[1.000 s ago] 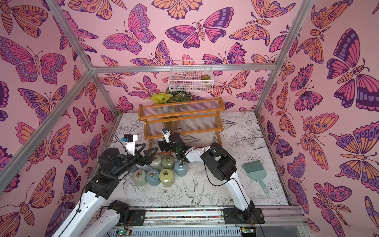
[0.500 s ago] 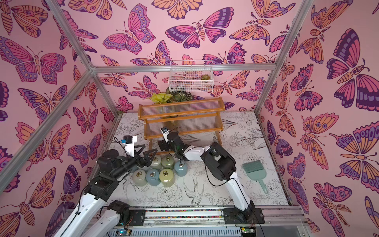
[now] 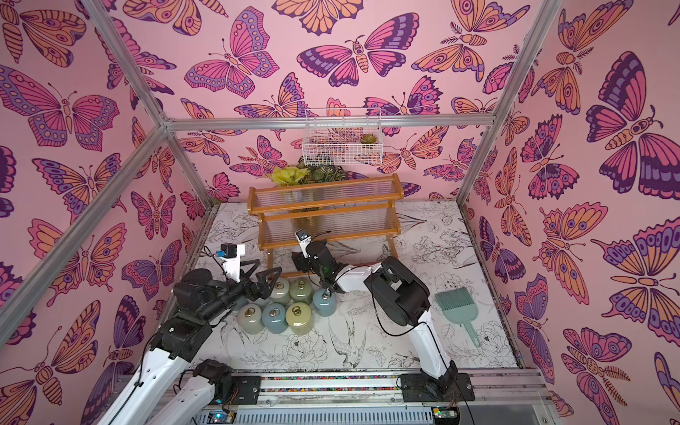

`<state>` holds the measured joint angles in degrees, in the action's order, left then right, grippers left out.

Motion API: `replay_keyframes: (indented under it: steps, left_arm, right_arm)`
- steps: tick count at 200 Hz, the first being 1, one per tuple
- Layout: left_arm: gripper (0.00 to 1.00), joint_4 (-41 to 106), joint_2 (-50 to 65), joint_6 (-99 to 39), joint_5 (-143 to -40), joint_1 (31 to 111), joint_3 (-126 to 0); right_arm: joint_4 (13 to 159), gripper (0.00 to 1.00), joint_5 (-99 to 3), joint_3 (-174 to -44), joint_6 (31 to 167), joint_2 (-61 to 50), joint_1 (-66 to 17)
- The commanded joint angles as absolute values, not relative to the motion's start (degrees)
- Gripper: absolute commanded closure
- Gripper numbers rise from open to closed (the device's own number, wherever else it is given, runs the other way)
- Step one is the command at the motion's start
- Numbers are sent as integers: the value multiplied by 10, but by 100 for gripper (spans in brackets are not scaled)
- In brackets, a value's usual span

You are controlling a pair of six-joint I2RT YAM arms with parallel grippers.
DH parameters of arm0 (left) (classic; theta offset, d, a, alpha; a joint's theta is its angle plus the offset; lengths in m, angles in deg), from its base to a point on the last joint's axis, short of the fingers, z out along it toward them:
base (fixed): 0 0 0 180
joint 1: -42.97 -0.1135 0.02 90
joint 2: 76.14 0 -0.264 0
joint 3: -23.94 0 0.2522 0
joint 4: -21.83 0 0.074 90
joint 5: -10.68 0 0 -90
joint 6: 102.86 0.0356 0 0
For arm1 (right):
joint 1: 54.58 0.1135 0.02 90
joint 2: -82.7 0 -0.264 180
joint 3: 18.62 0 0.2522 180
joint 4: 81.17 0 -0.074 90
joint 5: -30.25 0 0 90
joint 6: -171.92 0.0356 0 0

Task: Remove the tea canisters from the shelf
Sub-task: Pick up the tea canister from the shelf.

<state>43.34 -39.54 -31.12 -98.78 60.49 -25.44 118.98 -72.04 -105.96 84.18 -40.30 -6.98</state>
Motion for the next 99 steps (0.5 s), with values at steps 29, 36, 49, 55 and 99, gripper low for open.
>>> replay_keyframes:
  steps: [29, 36, 49, 55, 99]
  left_arm:
    - [0, 431, -393, -305, -987, 600, -246]
    - [0, 431, -393, -304, -988, 601, -246]
    - [0, 431, -392, -304, -988, 600, -247]
    - [0, 431, -391, -305, -988, 600, -247]
    - [0, 432, -385, -305, -988, 600, -250]
  right_arm:
    - [1222, 23, -809, -1025, 782, -346, -85]
    - [1222, 22, -813, -1019, 781, -341, -89]
    - [1226, 22, -819, -1007, 783, -332, -96]
    - [1231, 22, -821, -1000, 784, -328, -98]
    - [1254, 23, -817, -952, 787, -293, -113]
